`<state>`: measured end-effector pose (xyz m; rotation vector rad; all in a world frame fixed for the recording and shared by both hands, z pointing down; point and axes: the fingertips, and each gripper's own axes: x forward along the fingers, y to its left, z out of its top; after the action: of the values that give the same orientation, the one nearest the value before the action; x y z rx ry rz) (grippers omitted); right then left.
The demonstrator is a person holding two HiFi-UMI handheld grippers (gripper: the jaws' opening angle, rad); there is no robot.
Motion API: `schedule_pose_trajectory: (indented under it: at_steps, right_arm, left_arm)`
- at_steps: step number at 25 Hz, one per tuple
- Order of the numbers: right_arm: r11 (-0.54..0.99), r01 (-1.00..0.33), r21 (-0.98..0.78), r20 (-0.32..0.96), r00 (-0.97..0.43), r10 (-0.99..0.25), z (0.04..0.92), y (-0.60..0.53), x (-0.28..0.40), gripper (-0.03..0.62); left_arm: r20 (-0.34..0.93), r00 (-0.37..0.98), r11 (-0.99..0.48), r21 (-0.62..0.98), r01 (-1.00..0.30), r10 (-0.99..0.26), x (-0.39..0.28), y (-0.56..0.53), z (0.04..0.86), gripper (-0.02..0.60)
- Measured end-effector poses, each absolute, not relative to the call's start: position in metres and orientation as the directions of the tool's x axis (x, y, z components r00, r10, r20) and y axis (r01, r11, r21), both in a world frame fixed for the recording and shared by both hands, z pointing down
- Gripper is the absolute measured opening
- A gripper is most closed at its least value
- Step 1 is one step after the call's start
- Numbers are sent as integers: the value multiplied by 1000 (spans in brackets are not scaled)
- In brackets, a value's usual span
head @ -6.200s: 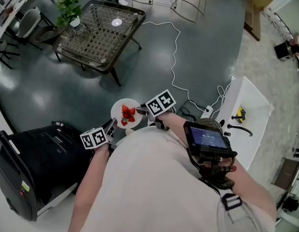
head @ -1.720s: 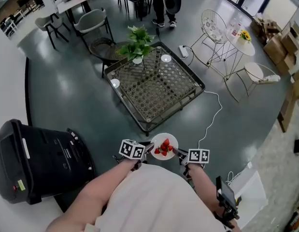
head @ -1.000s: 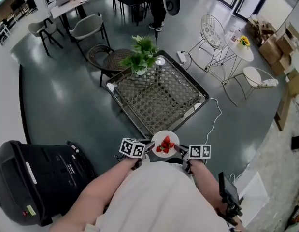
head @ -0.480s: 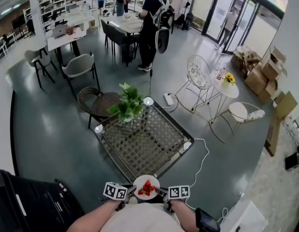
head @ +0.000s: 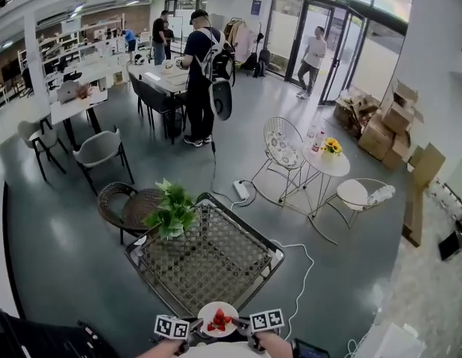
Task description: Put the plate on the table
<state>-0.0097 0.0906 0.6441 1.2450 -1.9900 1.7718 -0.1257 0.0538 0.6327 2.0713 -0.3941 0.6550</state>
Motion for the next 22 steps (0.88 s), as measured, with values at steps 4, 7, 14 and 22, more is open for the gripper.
schedule_pose_trajectory:
  at_steps: [4, 7, 14, 22]
  right_arm:
    - [-98, -681, -726, 650, -632, -421, 656, 78, 9, 41]
    - [-88, -679, -729, 653, -650, -389, 670, 62, 17, 46]
    - [-71, -670, -739, 654, -687, -317, 687, 31, 27, 46]
    - [-15, -671, -741, 655, -718, -234, 715, -4, 44, 46]
  left_arm:
    - [607, 795, -538, 668, -515, -8, -109, 43, 639, 26]
    - [644, 765, -551, 635, -541, -8, -107, 31, 660, 26]
    - [675, 738, -533, 616, -580, -24, -97, 1, 673, 26]
    - [677, 734, -435, 646, -627, -52, -77, -21, 689, 26]
